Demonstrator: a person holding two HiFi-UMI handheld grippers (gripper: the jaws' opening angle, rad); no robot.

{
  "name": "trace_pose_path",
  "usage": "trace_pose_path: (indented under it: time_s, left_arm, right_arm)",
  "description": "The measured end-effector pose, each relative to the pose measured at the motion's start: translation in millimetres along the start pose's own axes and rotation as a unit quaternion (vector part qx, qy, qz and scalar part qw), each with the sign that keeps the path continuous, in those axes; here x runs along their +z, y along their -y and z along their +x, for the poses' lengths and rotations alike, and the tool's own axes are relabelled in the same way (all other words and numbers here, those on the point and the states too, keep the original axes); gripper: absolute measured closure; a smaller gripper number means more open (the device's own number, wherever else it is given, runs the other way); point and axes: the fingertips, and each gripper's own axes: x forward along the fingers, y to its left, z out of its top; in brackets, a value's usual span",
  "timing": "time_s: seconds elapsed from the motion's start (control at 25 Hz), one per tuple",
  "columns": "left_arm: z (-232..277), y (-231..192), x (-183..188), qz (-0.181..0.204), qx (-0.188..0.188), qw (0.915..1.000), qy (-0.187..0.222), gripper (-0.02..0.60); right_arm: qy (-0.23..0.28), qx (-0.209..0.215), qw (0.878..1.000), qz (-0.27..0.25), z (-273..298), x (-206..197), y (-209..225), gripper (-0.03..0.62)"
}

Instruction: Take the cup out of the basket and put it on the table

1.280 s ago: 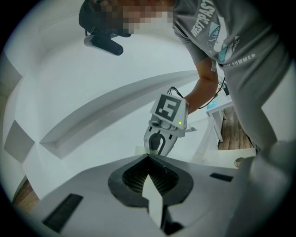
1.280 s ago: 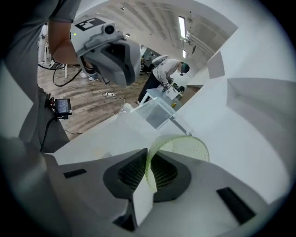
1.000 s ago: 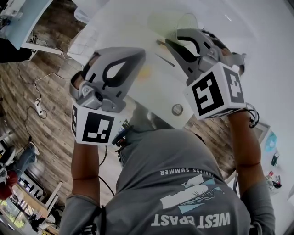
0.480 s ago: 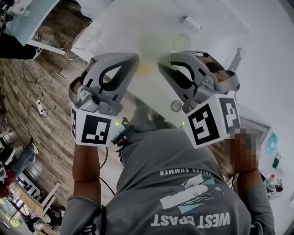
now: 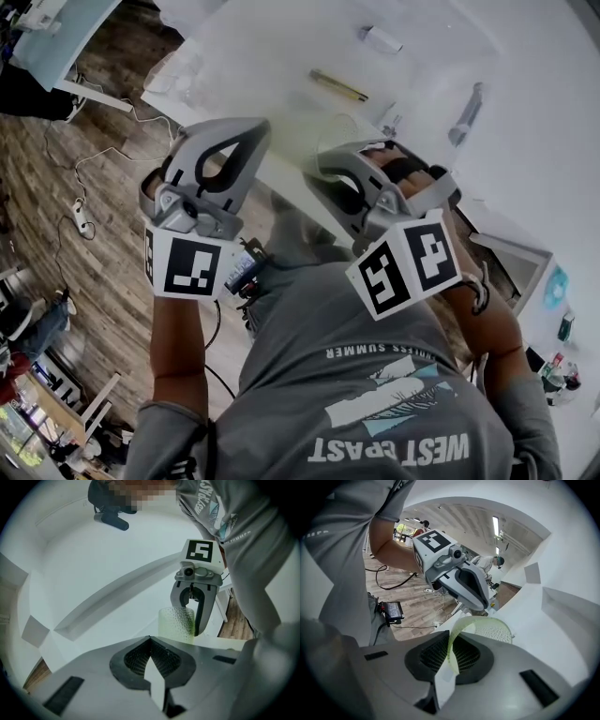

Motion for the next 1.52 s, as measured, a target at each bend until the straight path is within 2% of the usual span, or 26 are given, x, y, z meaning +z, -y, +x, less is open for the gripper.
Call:
trace_pose_path:
  time_s: [0.44,0.64,0.96,1.52]
  left_arm:
    - [-18.1,26.7,-2.5,-0.017,0.004,0.9997,-0.019,0.574]
    - [-26.3,37.1,-8.6,-0.019,-0.001,0.9991,-0.037,0.574]
    - [-32.1,44.9,-13.8,-0.034,0.001,0.9987,-0.039,0.574]
    - [-36.8,56.5,-23.0,-0.046,-0.007,0.9979,-0.044,0.574]
  right_arm:
    - [-0.038,0.075,0.996,0.001,30.4,-40.3,-75.9,0.562]
    - [-0.066,0.113,0.991,0.008,55.6,-68.9,-105.3,0.562]
    - [-0.117,0.160,0.980,0.015,99.6,-115.6,-145.7,0.562]
    - [-0.185,0.201,0.961,0.031,140.4,-158.2,-170.0,0.560]
